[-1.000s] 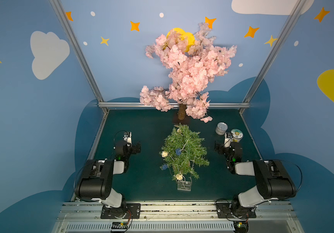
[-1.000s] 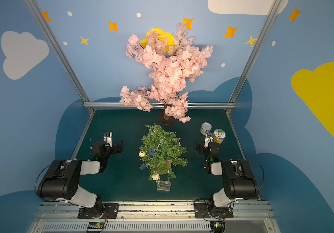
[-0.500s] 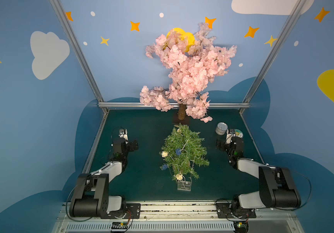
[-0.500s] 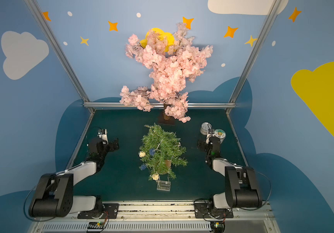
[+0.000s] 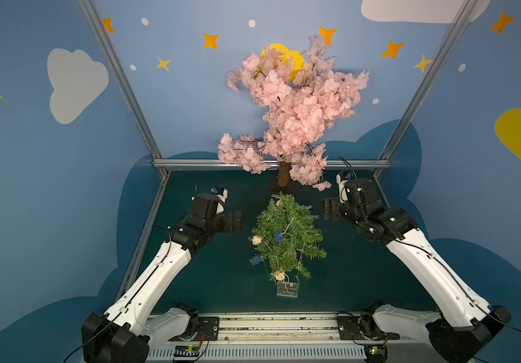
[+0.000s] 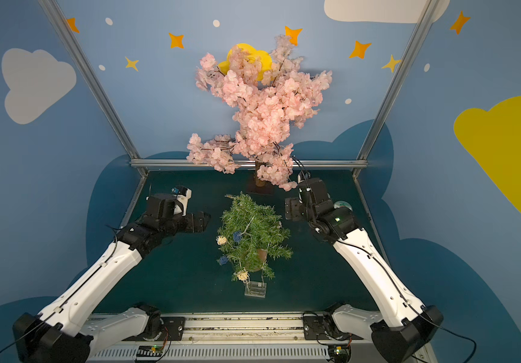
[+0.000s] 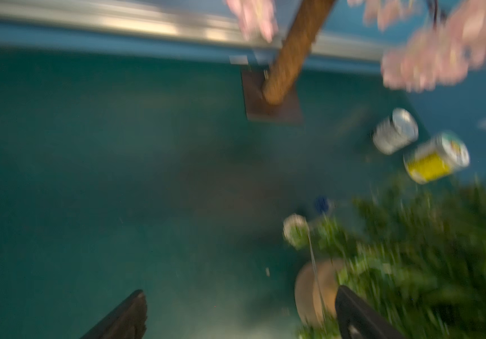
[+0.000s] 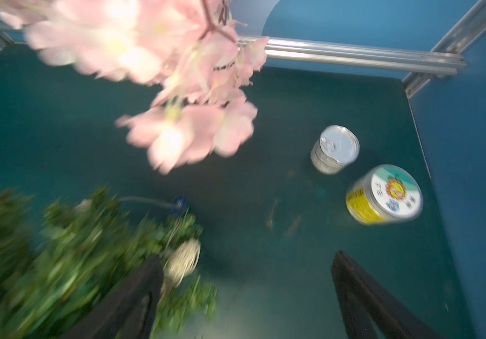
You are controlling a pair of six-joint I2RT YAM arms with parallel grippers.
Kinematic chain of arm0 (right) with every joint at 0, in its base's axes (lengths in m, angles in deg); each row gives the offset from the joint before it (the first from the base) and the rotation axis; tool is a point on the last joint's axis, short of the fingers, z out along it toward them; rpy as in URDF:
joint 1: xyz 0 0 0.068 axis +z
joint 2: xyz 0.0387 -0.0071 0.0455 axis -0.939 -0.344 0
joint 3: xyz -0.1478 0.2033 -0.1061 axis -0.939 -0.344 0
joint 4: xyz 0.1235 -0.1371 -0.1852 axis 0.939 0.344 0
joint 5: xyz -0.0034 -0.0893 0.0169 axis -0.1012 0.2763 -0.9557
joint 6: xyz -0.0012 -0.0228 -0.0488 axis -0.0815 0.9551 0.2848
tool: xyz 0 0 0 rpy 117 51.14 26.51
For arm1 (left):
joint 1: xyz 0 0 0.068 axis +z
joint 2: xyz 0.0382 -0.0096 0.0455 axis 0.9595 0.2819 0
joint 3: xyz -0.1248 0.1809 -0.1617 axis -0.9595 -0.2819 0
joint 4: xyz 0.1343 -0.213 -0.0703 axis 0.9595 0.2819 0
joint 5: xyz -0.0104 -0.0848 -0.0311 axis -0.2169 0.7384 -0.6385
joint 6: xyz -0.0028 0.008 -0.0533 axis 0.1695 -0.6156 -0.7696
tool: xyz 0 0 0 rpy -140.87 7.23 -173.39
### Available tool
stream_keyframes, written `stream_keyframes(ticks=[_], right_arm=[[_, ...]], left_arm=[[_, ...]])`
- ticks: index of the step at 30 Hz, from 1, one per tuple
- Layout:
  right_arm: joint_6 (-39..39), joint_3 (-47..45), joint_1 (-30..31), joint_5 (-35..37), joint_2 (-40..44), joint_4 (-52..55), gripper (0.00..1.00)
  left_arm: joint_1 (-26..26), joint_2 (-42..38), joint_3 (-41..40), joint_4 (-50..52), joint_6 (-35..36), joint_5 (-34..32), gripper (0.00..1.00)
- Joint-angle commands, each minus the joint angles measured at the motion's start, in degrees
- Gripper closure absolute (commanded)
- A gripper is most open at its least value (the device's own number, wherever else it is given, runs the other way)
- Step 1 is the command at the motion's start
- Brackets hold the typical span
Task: Remove string lights from the small christmas tree
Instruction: Adjust the Christmas tree at the center of the board.
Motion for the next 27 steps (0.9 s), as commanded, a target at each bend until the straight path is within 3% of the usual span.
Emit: stream_keyframes(ticks=[1, 6, 10, 17, 27], right_arm=[[-6.48, 5.46, 6.97, 3.56, 3.20, 16.48, 0.17], [-10.64, 16.18, 26.26, 13.49, -5.34, 24.65, 0.17], [-15.64, 24.53, 34.76, 21.23, -14.40, 30.73, 0.16], [-17.27, 32.20, 40.54, 25.20, -23.61, 29.92, 0.16], [-14.97, 35.71, 44.66, 24.12, -26.54, 24.33, 0.21]], left_arm=[[-1.77, -4.30, 1.28, 7.89, -1.19, 2.75, 0.00], [-5.41, -5.64, 1.23, 9.92, -2.96, 2.70, 0.00], [-8.44, -6.39, 0.43, 9.94, -3.38, 1.45, 0.00], [-9.05, -8.82, -0.12, 9.85, -3.26, 1.62, 0.00], [-9.97, -10.84, -0.65, 9.93, -4.21, 2.09, 0.00]])
